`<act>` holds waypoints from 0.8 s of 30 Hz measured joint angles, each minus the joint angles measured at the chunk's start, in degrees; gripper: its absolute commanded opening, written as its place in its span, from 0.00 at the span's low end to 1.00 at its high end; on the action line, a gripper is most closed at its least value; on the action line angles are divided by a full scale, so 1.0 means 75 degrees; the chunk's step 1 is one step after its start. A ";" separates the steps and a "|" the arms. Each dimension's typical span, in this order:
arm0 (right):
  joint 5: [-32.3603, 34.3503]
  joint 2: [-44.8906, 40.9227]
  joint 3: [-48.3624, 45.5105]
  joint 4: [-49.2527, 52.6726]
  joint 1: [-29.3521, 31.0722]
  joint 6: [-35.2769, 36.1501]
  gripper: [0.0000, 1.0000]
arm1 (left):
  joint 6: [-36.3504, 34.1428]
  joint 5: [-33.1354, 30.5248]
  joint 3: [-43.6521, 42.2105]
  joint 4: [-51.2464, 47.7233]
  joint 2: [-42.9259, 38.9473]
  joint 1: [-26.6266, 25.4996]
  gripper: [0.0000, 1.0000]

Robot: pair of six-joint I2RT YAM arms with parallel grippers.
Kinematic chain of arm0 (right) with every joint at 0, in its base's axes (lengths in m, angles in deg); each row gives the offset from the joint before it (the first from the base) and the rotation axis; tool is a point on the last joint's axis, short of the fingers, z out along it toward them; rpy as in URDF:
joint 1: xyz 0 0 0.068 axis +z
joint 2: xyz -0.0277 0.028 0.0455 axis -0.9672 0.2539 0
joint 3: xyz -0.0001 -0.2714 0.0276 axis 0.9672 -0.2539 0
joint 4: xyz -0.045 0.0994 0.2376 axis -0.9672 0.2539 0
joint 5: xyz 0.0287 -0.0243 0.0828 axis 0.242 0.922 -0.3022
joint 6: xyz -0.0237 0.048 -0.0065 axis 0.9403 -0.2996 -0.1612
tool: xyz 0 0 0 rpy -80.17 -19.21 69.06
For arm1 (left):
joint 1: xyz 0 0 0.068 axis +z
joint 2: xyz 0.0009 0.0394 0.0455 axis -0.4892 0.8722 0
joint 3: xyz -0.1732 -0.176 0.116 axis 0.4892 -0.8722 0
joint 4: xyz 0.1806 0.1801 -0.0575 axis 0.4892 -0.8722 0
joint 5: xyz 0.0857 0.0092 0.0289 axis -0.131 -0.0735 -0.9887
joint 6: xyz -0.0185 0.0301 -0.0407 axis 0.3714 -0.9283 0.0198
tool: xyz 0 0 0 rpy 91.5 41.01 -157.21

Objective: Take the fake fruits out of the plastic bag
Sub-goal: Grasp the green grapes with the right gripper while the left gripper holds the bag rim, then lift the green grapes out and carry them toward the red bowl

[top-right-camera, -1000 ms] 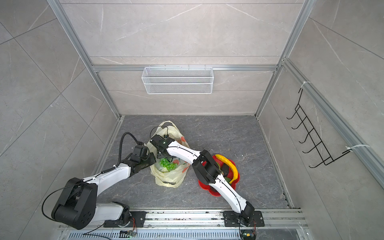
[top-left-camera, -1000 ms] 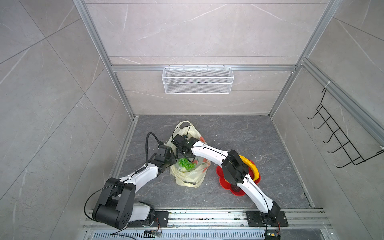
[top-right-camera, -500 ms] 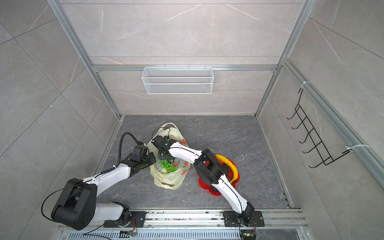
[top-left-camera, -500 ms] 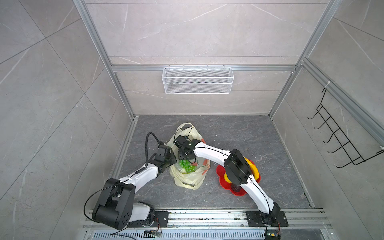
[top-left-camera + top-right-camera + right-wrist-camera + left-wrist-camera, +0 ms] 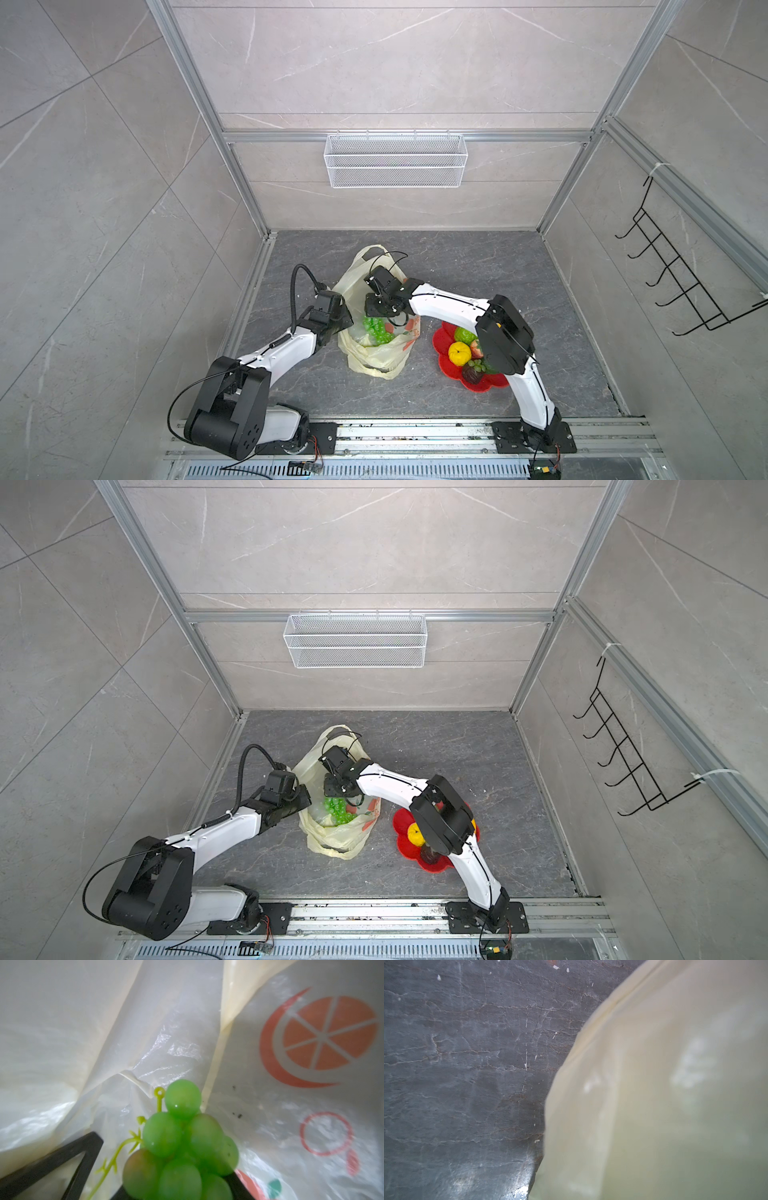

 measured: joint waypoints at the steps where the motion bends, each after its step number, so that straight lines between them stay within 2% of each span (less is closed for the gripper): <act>1: -0.0070 -0.0163 -0.0207 -0.0131 -0.0070 -0.0006 0.47 | 0.0000 -0.0017 0.0000 -0.0003 0.0000 0.0000 0.05; 7: -0.0251 -0.0962 -0.1011 -0.0667 -0.0466 -0.0026 0.47 | -0.0003 -0.0058 0.0000 -0.0017 0.0029 0.0000 0.06; 13: -0.0306 -0.1708 -0.1309 -0.0755 -0.0504 -0.0020 0.47 | -0.0003 -0.0108 0.0000 -0.0035 0.0058 0.0020 0.06; 24: -0.0035 -0.3754 -0.2110 -0.0204 -0.0807 0.0006 0.47 | -0.0006 -0.0128 0.0000 -0.0047 0.0111 0.0026 0.06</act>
